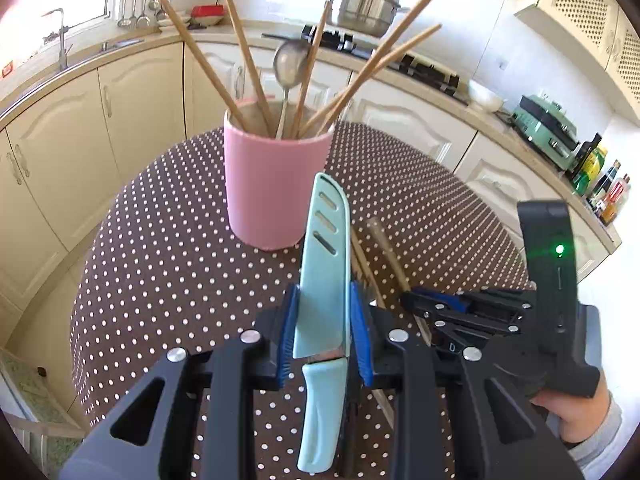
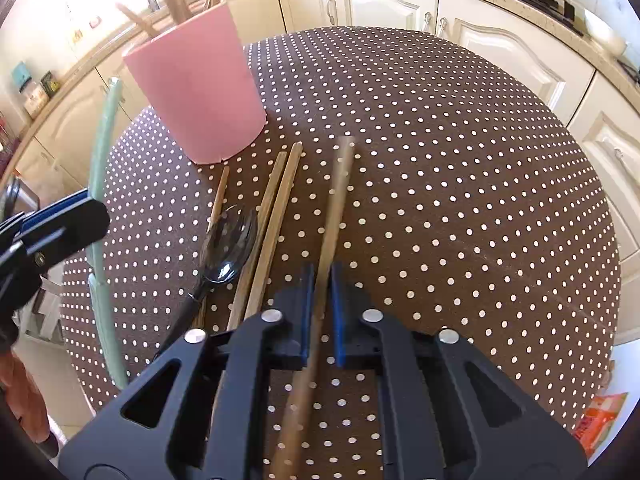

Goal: Organize utensils
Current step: 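Lift the knife with the left tool while the right tool grasps a chopstick, then lower the knife into the pink cup with the left tool while the right tool inserts its chopstick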

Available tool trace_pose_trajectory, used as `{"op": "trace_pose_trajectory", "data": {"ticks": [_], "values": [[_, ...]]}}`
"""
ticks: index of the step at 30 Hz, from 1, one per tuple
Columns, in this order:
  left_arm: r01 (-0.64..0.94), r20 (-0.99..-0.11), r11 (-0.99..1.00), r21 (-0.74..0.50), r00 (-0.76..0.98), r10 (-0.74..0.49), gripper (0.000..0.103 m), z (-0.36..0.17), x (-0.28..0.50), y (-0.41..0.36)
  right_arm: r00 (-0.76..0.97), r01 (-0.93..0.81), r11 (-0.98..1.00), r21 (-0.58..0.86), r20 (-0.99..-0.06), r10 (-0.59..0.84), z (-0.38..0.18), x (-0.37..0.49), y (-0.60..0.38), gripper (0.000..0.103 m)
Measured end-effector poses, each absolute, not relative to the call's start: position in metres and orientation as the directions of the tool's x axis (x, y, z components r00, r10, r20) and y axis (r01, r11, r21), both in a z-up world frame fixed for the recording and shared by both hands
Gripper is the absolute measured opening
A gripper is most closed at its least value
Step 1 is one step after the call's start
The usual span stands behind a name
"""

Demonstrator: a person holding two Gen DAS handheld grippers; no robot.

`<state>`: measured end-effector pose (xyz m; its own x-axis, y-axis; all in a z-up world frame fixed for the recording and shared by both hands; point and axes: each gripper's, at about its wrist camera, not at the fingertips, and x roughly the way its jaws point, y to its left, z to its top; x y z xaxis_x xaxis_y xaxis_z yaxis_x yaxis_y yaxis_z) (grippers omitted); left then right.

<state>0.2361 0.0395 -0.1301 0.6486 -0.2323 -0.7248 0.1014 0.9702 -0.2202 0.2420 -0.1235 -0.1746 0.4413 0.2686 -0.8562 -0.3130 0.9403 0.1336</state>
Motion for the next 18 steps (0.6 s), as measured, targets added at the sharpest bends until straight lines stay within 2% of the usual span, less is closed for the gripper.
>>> {"op": "trace_pose_trajectory", "data": {"ticks": [4, 8, 18], "values": [[0.132, -0.689, 0.963, -0.236, 0.676, -0.262, 0.025, -0.122, 0.230, 0.042, 0.483, -0.296, 0.930, 0.218, -0.806, 0.343, -0.168, 0.236, -0.145, 0.006], [0.142, -0.661, 0.958, -0.248, 0.698, -0.275, 0.025, -0.114, 0.225, 0.044, 0.562, -0.307, 0.907, 0.288, -0.714, 0.417, -0.154, 0.221, -0.155, 0.006], [0.169, -0.560, 0.947, -0.272, 0.773, -0.299, 0.025, -0.088, 0.210, 0.059, 0.734, -0.453, 0.820, 0.351, -0.375, 0.566, -0.095, 0.176, -0.166, 0.006]]}}
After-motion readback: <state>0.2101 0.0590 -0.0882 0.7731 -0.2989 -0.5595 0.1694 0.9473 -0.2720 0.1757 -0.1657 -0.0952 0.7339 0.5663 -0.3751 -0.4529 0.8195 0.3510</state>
